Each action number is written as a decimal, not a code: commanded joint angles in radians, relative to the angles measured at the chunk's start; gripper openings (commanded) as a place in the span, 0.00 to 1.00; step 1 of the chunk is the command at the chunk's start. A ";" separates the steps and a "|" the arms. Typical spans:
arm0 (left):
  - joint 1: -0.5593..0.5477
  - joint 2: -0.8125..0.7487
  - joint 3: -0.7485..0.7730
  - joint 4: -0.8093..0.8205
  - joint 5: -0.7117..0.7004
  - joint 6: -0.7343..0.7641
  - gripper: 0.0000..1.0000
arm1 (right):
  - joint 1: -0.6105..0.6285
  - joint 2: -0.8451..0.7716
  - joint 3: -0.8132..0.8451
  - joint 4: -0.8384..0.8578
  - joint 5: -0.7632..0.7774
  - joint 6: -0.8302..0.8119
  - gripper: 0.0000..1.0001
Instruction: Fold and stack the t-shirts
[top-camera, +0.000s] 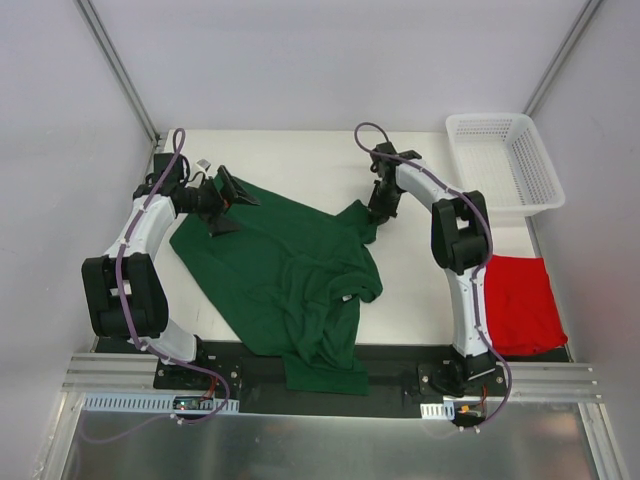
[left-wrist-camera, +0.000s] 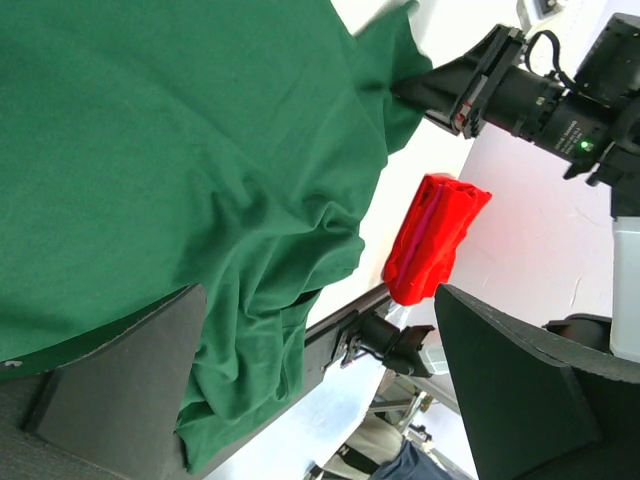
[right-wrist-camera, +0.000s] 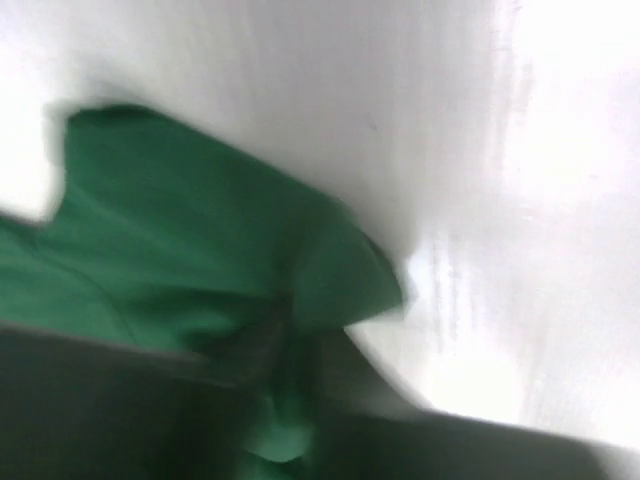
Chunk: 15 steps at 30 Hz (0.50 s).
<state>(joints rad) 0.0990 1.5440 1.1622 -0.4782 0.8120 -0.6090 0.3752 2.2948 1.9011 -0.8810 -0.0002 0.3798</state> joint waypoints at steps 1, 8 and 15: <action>-0.004 -0.048 -0.016 0.000 0.033 0.017 0.99 | -0.007 -0.072 -0.069 0.181 -0.076 -0.004 0.01; -0.005 -0.058 -0.033 0.000 0.036 0.020 0.99 | 0.030 -0.238 -0.025 0.333 0.052 -0.142 0.01; -0.008 -0.051 -0.035 0.000 0.050 0.018 0.99 | 0.123 -0.363 0.076 0.508 0.059 -0.439 0.01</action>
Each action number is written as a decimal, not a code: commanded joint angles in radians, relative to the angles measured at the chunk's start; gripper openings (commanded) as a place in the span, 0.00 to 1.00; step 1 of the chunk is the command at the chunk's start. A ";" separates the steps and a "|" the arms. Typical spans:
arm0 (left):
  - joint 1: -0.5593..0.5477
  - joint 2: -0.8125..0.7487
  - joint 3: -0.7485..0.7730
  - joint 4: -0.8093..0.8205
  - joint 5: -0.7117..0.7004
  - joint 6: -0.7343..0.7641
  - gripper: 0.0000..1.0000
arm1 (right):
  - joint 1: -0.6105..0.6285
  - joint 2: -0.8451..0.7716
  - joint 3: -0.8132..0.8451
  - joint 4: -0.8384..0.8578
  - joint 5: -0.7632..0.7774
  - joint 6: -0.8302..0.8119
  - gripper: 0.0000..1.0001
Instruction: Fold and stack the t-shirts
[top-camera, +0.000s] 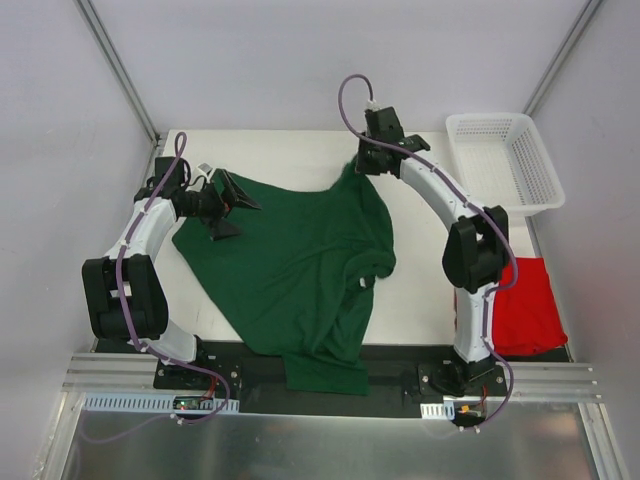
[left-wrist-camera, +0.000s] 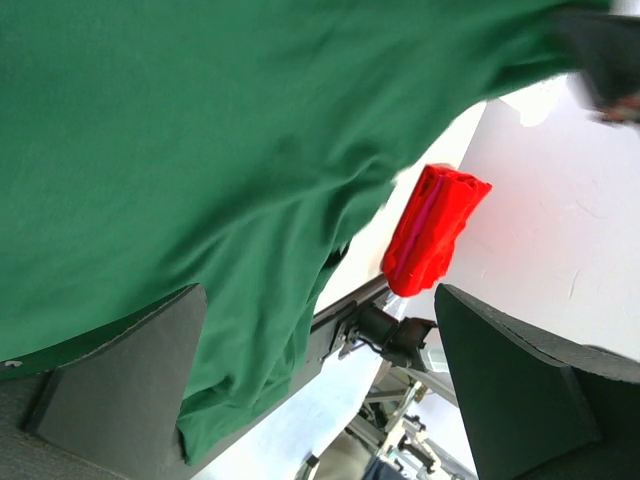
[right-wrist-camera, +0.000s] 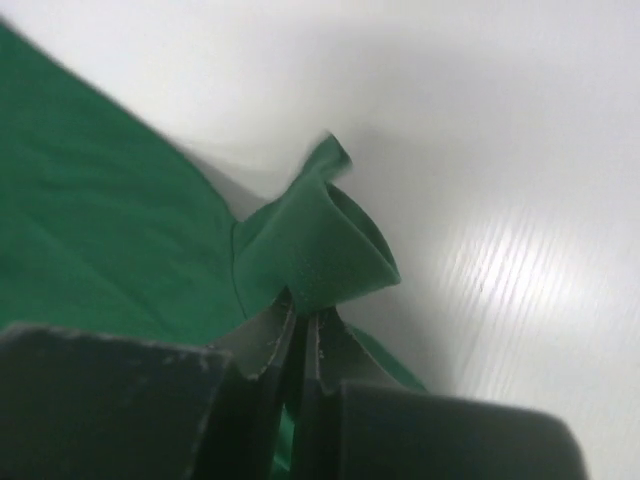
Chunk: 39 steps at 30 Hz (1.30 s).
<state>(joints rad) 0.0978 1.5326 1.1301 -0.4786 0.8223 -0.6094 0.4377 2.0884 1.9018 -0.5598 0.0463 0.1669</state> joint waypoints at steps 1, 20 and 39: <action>-0.009 -0.040 -0.001 0.000 0.040 0.019 0.99 | 0.076 -0.165 0.086 0.217 0.003 -0.271 0.01; -0.066 -0.014 0.017 0.000 0.047 0.013 0.99 | 0.216 -0.481 -0.491 -0.026 0.213 -0.045 0.96; -0.010 0.328 0.322 -0.267 -0.328 0.195 0.99 | 0.151 0.055 -0.076 -0.321 -0.164 -0.132 0.96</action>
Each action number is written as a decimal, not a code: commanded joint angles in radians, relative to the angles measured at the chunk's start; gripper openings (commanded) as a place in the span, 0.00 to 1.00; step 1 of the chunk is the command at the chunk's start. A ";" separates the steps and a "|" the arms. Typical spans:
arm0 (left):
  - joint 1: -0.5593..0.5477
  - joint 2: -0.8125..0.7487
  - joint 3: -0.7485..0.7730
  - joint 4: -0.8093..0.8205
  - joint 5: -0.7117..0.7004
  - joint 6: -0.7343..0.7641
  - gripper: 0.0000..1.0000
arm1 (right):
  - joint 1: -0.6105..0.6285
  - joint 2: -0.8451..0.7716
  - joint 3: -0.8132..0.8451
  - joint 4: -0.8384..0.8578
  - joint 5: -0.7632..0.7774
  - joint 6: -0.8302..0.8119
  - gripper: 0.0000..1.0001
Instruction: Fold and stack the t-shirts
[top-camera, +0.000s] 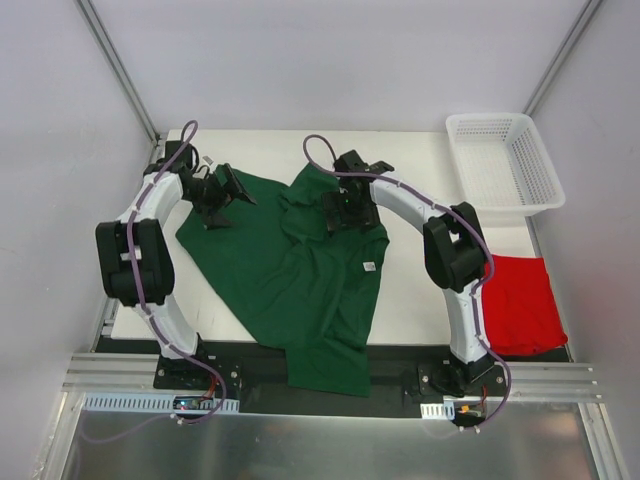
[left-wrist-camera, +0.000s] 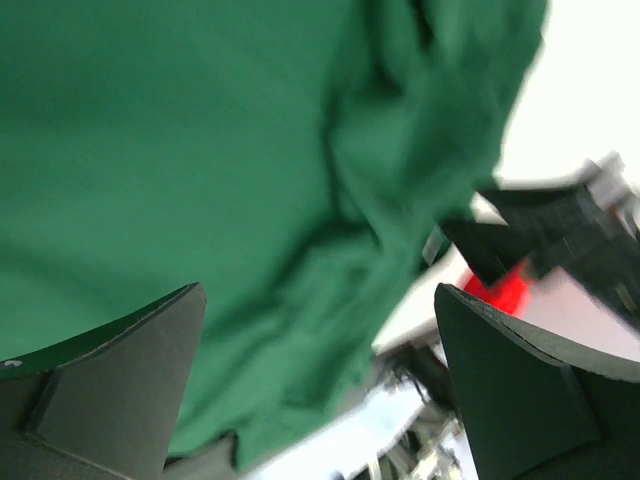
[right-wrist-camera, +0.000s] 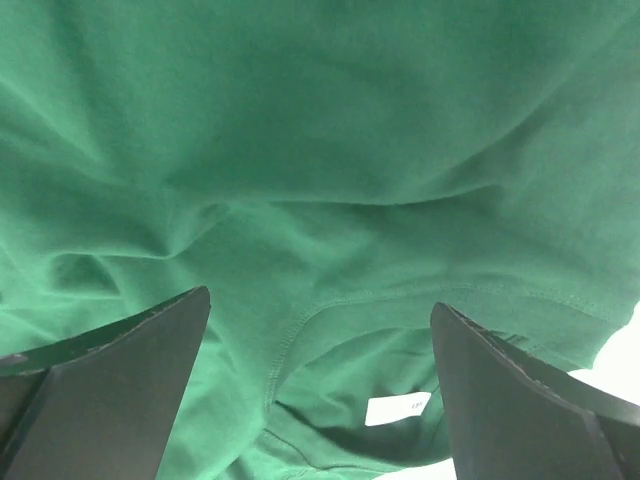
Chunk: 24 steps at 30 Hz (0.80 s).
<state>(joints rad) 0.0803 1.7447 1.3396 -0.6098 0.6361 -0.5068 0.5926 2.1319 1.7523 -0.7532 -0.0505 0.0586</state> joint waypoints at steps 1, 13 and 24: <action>0.007 0.145 0.168 -0.154 -0.189 0.112 0.99 | -0.007 0.019 0.081 -0.146 -0.074 -0.023 0.96; 0.022 0.496 0.540 -0.473 -0.552 0.198 0.99 | -0.002 -0.044 -0.069 -0.256 -0.173 -0.031 0.96; 0.114 0.504 0.455 -0.478 -0.685 0.209 0.99 | -0.030 0.031 -0.030 -0.416 -0.062 -0.085 0.96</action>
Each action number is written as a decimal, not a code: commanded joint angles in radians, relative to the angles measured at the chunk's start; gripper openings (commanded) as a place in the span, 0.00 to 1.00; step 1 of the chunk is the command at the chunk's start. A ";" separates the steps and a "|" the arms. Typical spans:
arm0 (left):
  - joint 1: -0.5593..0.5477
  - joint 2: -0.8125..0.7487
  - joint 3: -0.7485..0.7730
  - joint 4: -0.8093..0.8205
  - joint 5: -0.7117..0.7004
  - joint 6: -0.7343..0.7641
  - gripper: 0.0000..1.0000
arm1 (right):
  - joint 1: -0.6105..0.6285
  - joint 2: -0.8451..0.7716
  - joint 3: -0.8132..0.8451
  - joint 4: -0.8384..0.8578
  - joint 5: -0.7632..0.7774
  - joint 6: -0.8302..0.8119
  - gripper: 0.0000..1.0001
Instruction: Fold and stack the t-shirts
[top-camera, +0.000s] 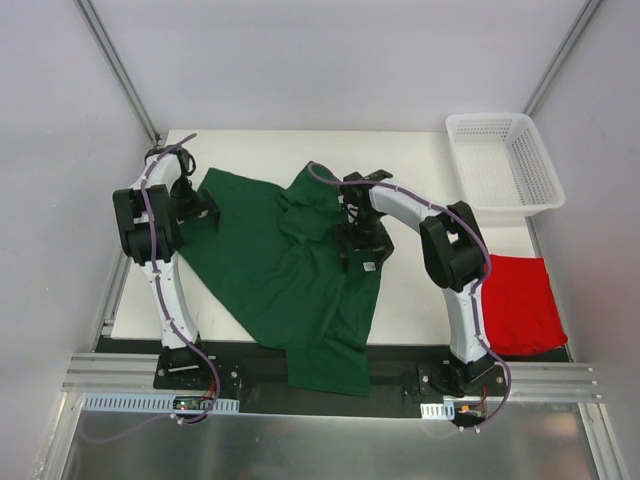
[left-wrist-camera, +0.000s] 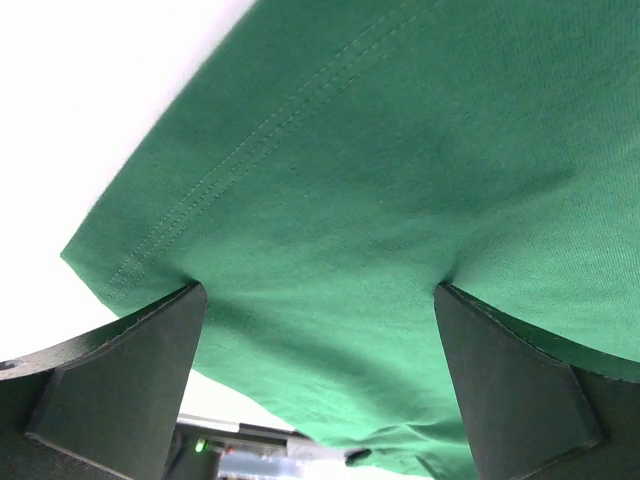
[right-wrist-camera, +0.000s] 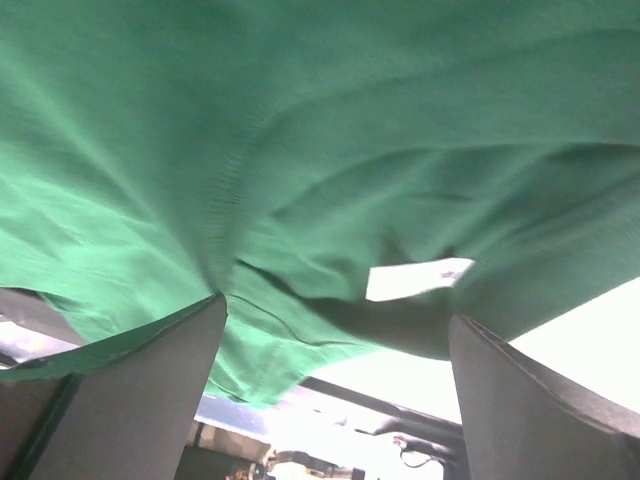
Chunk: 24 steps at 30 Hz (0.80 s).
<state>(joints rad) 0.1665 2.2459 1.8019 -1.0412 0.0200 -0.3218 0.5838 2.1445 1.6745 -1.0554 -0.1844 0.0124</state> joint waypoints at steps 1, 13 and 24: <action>0.027 0.003 -0.004 -0.046 -0.072 0.023 0.99 | -0.035 0.032 0.056 -0.120 0.080 -0.042 0.96; 0.034 -0.077 -0.082 -0.028 -0.063 0.029 0.99 | -0.087 0.074 -0.058 -0.184 0.218 -0.063 0.96; 0.117 -0.198 -0.271 0.004 -0.132 0.015 0.99 | -0.105 0.020 -0.143 -0.253 0.280 -0.077 0.96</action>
<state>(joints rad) 0.2379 2.1326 1.5944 -1.0302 -0.0170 -0.3058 0.4957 2.2078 1.5764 -1.2476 0.0124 -0.0502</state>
